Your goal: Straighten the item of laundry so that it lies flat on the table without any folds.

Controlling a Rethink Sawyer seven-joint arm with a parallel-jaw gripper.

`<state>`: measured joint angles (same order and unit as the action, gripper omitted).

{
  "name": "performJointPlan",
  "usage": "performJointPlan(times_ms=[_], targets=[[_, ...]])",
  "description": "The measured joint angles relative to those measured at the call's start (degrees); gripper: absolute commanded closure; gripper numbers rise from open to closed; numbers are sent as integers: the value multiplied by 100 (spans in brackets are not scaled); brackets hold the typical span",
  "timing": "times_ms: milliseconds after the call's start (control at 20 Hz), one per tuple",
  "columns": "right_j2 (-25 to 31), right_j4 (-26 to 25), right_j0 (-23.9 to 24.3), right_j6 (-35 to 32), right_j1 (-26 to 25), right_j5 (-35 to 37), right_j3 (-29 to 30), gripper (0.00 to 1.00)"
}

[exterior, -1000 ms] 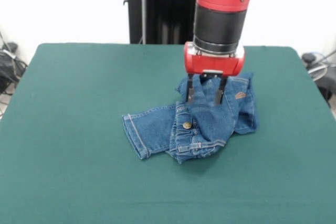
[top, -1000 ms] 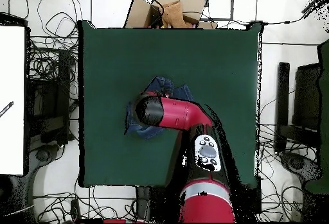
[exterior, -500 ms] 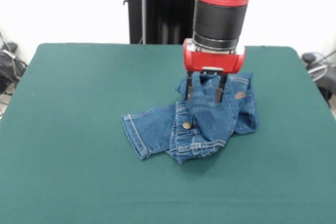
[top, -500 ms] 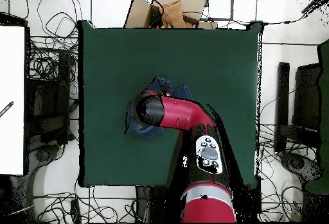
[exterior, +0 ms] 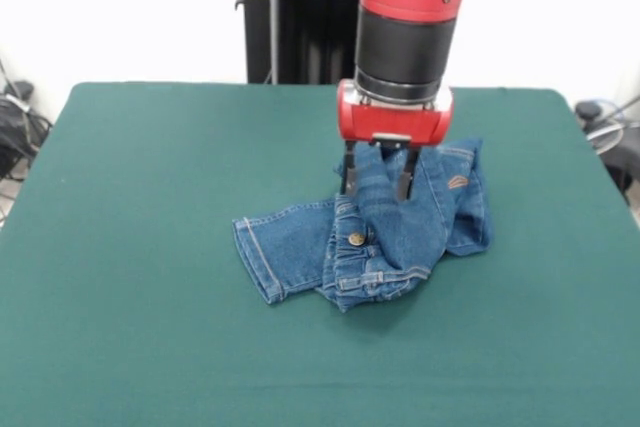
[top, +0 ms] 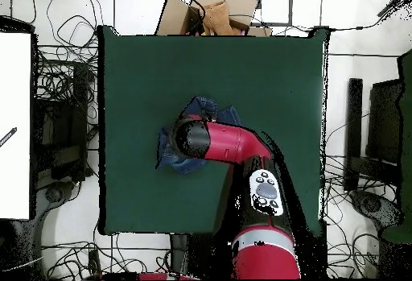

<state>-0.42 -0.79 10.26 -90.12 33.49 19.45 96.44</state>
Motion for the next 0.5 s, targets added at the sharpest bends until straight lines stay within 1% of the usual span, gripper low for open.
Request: performJointPlan(times_ms=[500], targets=[[0, -97, -53, 0, -276, -4, -4, 0]])
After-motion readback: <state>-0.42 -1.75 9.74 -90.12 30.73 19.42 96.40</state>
